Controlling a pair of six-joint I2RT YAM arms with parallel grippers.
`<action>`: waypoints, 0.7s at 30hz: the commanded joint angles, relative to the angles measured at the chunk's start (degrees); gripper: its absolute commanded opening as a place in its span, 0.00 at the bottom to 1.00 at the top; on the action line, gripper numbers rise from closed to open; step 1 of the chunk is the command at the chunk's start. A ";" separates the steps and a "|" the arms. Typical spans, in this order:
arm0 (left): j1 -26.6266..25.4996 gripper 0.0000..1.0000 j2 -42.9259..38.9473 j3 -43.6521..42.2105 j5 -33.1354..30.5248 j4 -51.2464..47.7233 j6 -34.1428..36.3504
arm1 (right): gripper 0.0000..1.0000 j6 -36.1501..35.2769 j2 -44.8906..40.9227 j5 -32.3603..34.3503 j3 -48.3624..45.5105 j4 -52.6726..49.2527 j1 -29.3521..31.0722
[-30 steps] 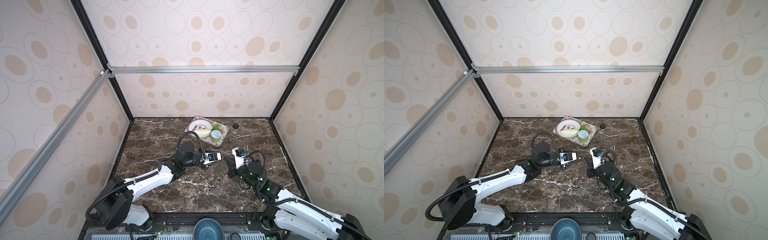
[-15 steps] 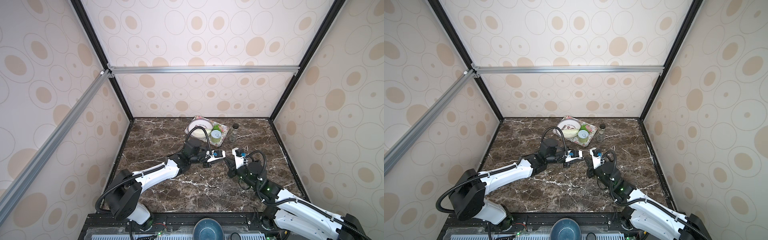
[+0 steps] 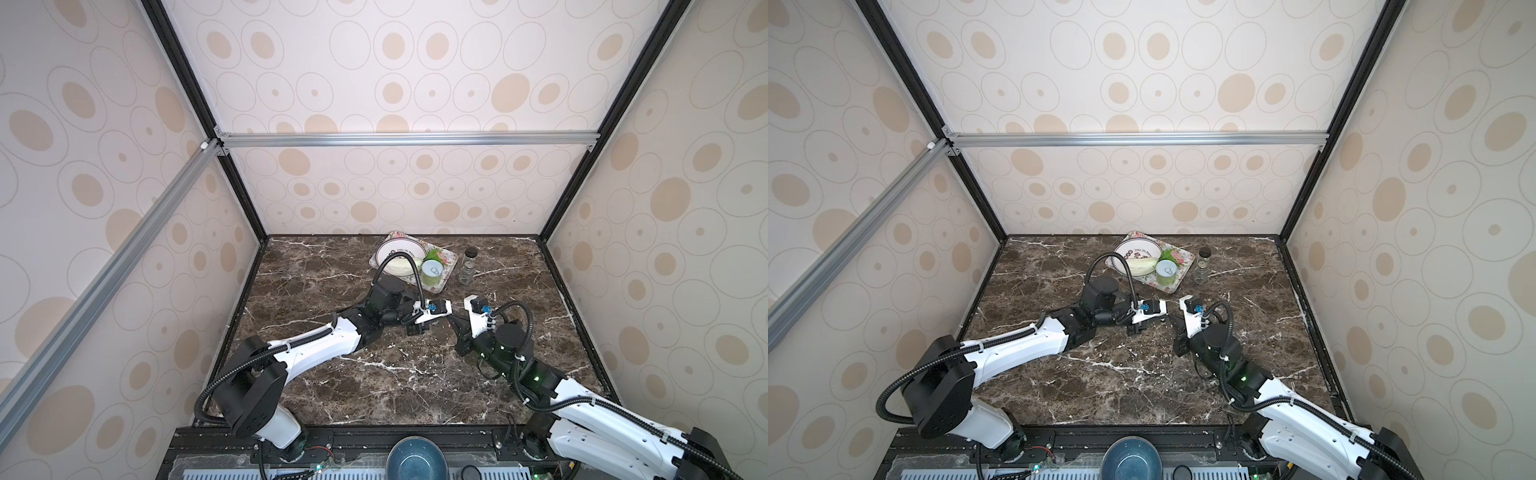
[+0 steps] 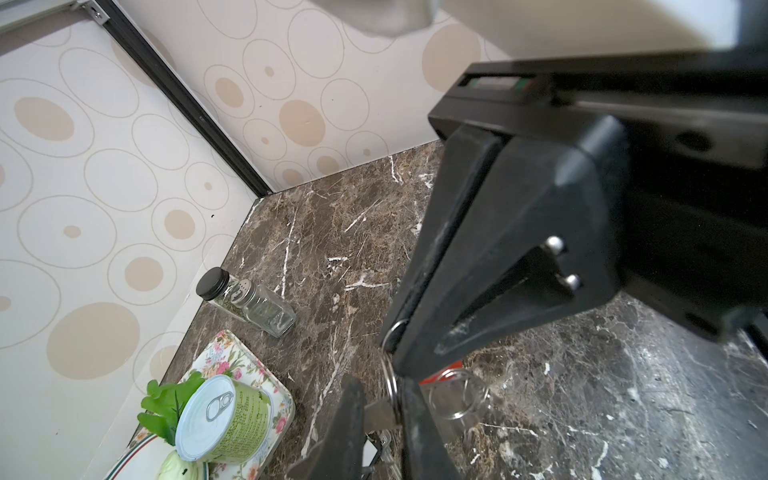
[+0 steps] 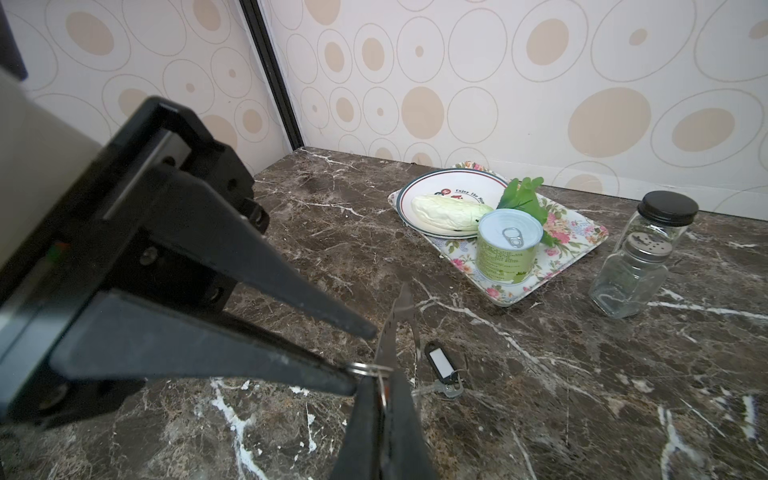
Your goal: Put the keys on the keyring
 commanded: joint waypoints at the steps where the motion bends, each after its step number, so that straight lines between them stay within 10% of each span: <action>1: -0.32 0.17 0.43 2.27 -0.72 0.68 0.25 | 0.00 -0.49 -0.73 -0.27 -0.52 2.22 0.20; 21: -0.37 0.00 -2.52 -1.92 -1.57 9.59 -2.55 | 0.00 0.05 -0.33 0.10 -1.02 3.39 0.35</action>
